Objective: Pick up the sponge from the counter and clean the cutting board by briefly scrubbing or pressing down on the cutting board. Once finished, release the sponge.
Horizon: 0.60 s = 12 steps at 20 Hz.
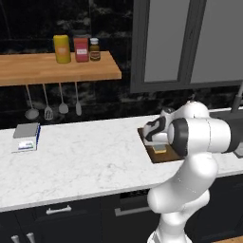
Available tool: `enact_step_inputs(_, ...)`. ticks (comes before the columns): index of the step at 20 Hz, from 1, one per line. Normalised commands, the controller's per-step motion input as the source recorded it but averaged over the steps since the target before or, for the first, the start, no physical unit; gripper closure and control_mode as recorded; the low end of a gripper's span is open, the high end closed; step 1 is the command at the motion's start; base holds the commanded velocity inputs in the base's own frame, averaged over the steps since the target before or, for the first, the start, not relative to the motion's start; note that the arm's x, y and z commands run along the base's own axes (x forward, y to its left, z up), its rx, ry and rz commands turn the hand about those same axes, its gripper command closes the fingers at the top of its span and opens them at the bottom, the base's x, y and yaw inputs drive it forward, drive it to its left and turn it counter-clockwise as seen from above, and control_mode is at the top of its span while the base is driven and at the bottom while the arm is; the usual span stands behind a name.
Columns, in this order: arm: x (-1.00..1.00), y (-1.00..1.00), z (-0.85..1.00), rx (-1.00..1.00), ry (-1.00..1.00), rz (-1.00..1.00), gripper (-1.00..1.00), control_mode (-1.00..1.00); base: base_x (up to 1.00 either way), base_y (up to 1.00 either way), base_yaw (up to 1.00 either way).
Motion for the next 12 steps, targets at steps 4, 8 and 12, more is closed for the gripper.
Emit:
enact_step_inputs(4, 0.63, 0.0, 0.04, 0.01, 0.0, 0.0, 1.0, -1.0, 0.0, 0.0, 0.0)
enact_step_inputs(8, 0.36, -0.01, -0.43, 0.0, 0.03, 0.0, 1.0, -1.0, 0.0, 0.0, 0.0)
enact_step_inputs(12, 0.08, -0.13, -1.0, 0.04, 0.0, 0.0, 1.0, -1.0, 0.0, 0.0, 0.0)
